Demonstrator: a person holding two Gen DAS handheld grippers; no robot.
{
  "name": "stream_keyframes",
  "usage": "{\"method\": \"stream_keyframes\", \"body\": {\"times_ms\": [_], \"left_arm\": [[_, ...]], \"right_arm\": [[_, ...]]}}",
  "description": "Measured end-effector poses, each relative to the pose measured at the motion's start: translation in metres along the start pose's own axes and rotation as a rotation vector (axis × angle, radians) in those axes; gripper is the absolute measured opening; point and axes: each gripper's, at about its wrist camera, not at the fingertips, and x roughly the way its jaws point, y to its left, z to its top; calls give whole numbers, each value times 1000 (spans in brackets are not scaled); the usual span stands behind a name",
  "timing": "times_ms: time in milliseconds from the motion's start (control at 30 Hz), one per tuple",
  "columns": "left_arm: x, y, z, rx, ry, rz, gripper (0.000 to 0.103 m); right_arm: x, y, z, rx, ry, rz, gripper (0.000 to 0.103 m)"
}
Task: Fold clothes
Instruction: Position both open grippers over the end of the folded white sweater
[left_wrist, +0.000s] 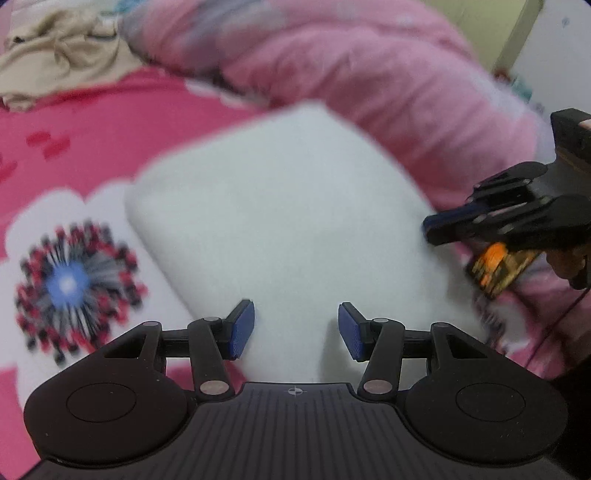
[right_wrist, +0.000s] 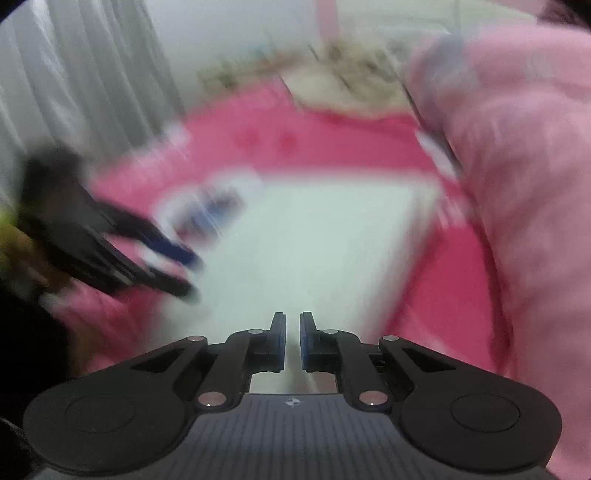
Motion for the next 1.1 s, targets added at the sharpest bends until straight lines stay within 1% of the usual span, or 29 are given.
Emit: {"method": "stream_keyframes", "body": {"times_ms": [33, 67, 133, 200, 233, 267, 333, 367, 400, 433, 467, 500, 533, 567, 600, 667, 700, 767, 833, 867, 900, 967, 1033, 1100], "left_arm": [[5, -3, -3, 1, 0, 7, 51], [5, -6, -3, 10, -3, 20, 51], [1, -9, 1, 18, 0, 32, 51], [-12, -9, 3, 16, -19, 16, 51], [-19, -9, 3, 22, -29, 1, 51], [-24, -11, 2, 30, -26, -20, 51], [-26, -16, -3, 51, -7, -69, 51], [-23, -20, -8, 64, 13, -90, 52], [-16, -25, -14, 70, 40, -95, 52], [-7, -28, -19, 68, 74, -78, 52], [3, -33, -25, 77, 89, -44, 52], [6, -40, -30, 106, 83, -21, 54], [7, -47, -32, 147, 81, -4, 59], [6, -53, -31, 188, 87, 7, 59], [5, -55, -30, 207, 91, 11, 59], [-3, -51, -22, 184, 87, -6, 59], [-7, -48, -18, 170, 84, -15, 59], [-13, -40, -8, 115, 48, -13, 59], [-5, -35, -1, 84, 47, 15, 59], [-1, -33, 2, 69, 47, 30, 59], [4, -31, 5, 54, 48, 45, 59], [21, -24, 1, 28, 85, 66, 59], [21, -26, -2, 42, 69, 76, 60], [15, -30, 5, 71, 68, 90, 59]], "right_arm": [[14, 0, -11, 12, 24, -49, 5], [21, -2, -18, 46, 30, -73, 5], [16, -6, -21, 138, 4, -71, 4], [3, -5, -18, 162, -11, -74, 5], [-4, -2, -16, 158, -18, -52, 7], [-13, 2, -15, 138, -25, -5, 10], [-28, 12, -12, 89, -28, 81, 10], [-29, 19, -13, 47, -6, 101, 10], [-25, 29, -16, -4, 26, 108, 10], [-15, 36, -20, -47, 72, 101, 10], [1, 42, -25, -79, 128, 63, 9], [16, 47, -32, -112, 172, 8, 7], [27, 53, -39, -154, 187, -31, 7], [30, 57, -42, -178, 181, -48, 7], [28, 57, -40, -165, 182, -49, 7], [17, 53, -33, -116, 189, -33, 7], [9, 53, -29, -116, 178, -27, 7], [-7, 51, -17, -119, 132, -36, 8], [-14, 47, -4, -92, 76, -60, 10], [-12, 42, 2, -63, 47, -83, 16], [-3, 37, 7, -21, 30, -109, 18], [16, 26, 5, 81, 31, -133, 19], [23, 19, -4, 159, 17, -114, 19], [16, 17, -1, 183, 22, -115, 17]]}}
